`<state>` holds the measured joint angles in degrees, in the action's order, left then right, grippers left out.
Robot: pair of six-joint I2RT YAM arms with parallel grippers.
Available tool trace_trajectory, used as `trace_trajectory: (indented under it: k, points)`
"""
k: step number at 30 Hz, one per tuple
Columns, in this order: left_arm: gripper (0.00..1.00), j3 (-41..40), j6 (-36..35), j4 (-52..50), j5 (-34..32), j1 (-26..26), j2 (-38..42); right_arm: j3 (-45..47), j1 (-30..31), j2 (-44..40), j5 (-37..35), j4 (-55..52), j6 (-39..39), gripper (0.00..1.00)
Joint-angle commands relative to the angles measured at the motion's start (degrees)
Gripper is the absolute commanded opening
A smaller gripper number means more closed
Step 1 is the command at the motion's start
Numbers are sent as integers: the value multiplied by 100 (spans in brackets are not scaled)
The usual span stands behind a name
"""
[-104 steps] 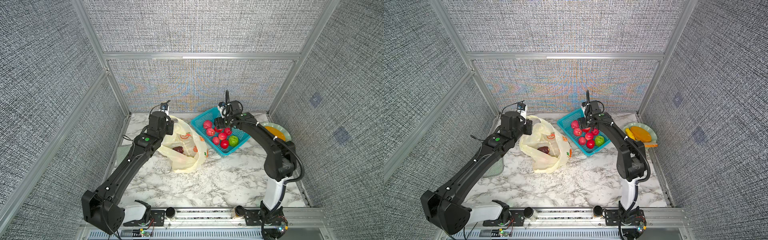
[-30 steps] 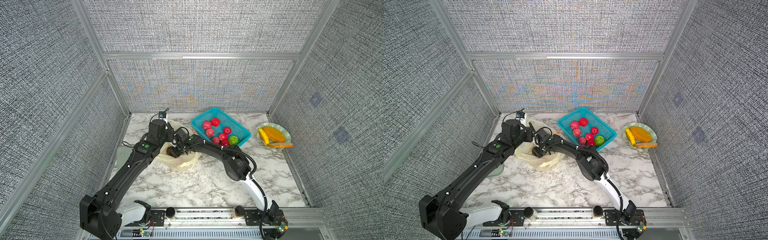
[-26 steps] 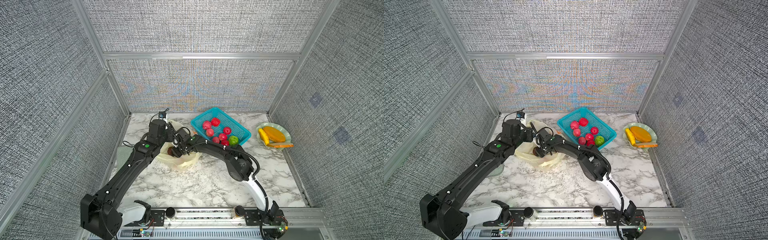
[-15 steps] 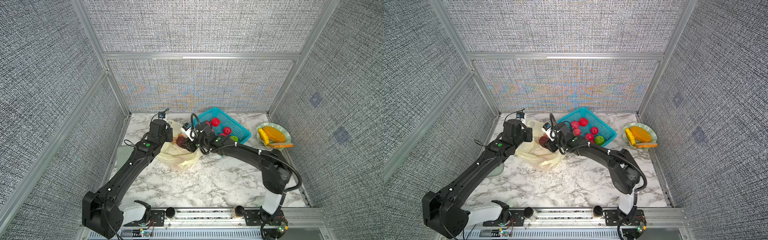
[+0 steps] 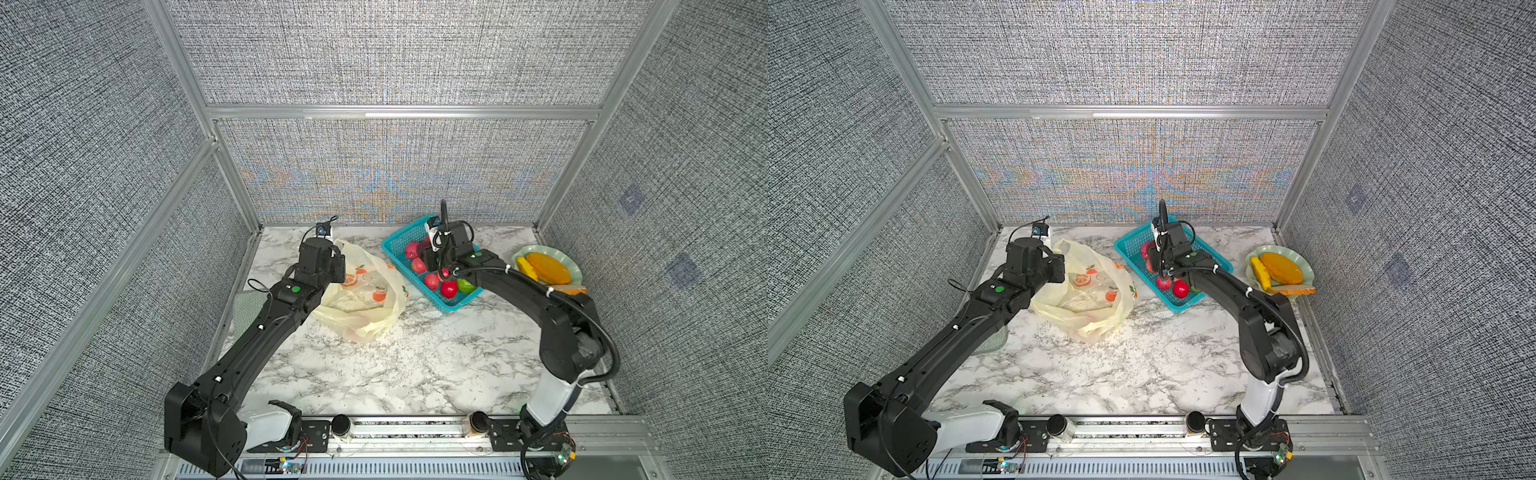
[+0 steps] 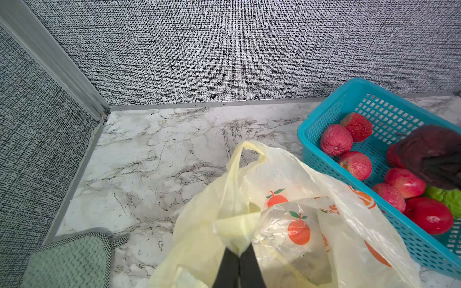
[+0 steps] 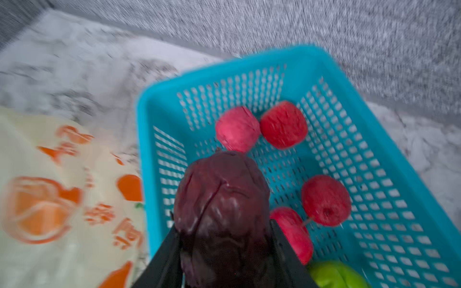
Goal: Untie the knot of a plastic bag & take out the apple
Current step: Place the apple in the basket, then adjust the plastic bag at the center of the board.
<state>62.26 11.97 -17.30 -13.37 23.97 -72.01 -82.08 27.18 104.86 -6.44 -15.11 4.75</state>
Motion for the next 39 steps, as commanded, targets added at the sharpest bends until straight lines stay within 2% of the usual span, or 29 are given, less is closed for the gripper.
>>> trace_trajectory:
  k: [1, 2, 4, 5, 9, 11, 13, 17, 20, 23, 30, 39]
  points:
    - [0, 23, -21, 52, -8, -4, 37, -95, -127, 276, -454, -529, 3, 41]
    - [0, 23, -19, 40, -6, -6, 44, -133, -150, 378, -445, -596, 3, 45]
    - [0, 7, -19, 51, -4, -6, 39, -267, -184, 542, -446, -756, -6, 65]
    - [0, -3, -21, 66, 0, -6, 44, -331, -195, 595, -411, -857, -23, 70]
    - [0, -12, -31, 100, 36, -1, -17, -298, -164, 149, 68, -830, -110, 86]
    - [0, -4, -34, 125, 69, -6, -56, -280, -89, -191, 565, -794, -202, 88]
    - [0, -2, -30, 146, 97, -3, -80, -289, 69, -541, 1233, -767, -284, 84]
    - [0, -12, -19, 181, 124, -1, -92, -390, 619, -799, 2621, -852, -370, 60]
    - [0, -21, -11, 171, 124, -2, -73, -616, 1073, -583, 3309, -1044, -359, 55]
    - [0, -29, -15, 159, 141, -6, -60, -1000, 1538, -125, 3278, -1346, -420, 45]
    - [0, -82, 7, 183, 172, -4, 13, -1975, 2161, 1177, 2351, -1696, -427, 42]
    - [0, -100, -26, 241, 184, 1, 24, -2347, 2292, 2189, 1753, -2023, -347, 44]
